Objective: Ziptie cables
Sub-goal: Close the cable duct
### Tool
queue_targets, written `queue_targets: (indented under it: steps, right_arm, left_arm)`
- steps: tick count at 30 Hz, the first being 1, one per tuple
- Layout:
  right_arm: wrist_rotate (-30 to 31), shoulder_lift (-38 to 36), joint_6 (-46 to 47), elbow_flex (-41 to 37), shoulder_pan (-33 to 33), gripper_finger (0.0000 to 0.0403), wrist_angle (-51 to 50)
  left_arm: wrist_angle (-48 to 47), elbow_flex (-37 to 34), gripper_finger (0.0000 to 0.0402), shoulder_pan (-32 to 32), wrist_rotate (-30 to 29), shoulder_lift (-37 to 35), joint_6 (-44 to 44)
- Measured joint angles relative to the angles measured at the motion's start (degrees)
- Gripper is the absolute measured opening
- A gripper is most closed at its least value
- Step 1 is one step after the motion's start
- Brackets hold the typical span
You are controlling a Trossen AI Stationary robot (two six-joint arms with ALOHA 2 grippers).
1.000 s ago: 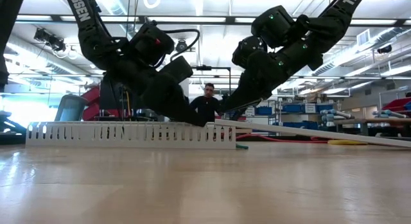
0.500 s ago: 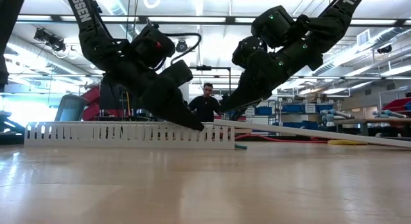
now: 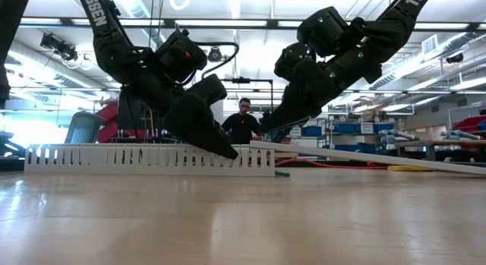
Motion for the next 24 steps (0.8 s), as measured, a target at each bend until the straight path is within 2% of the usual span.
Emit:
queue_targets:
  steps: [8,17,24]
  right_arm:
    - [0.0,0.0,0.3,0.0,0.0,0.0000,-0.1]
    - [-0.3,0.6,2.8,0.0,0.0,0.0000,-2.1]
    - [-3.0,7.2,2.6,6.6,0.0,0.0000,-3.9]
  left_arm:
    - [0.0,0.0,0.0226,0.0,0.0,0.0,0.0]
    - [0.1,0.0,0.0224,0.0,0.0,0.0,0.1]
    - [0.6,-0.1,0.0224,0.0,0.0,0.1,0.2]
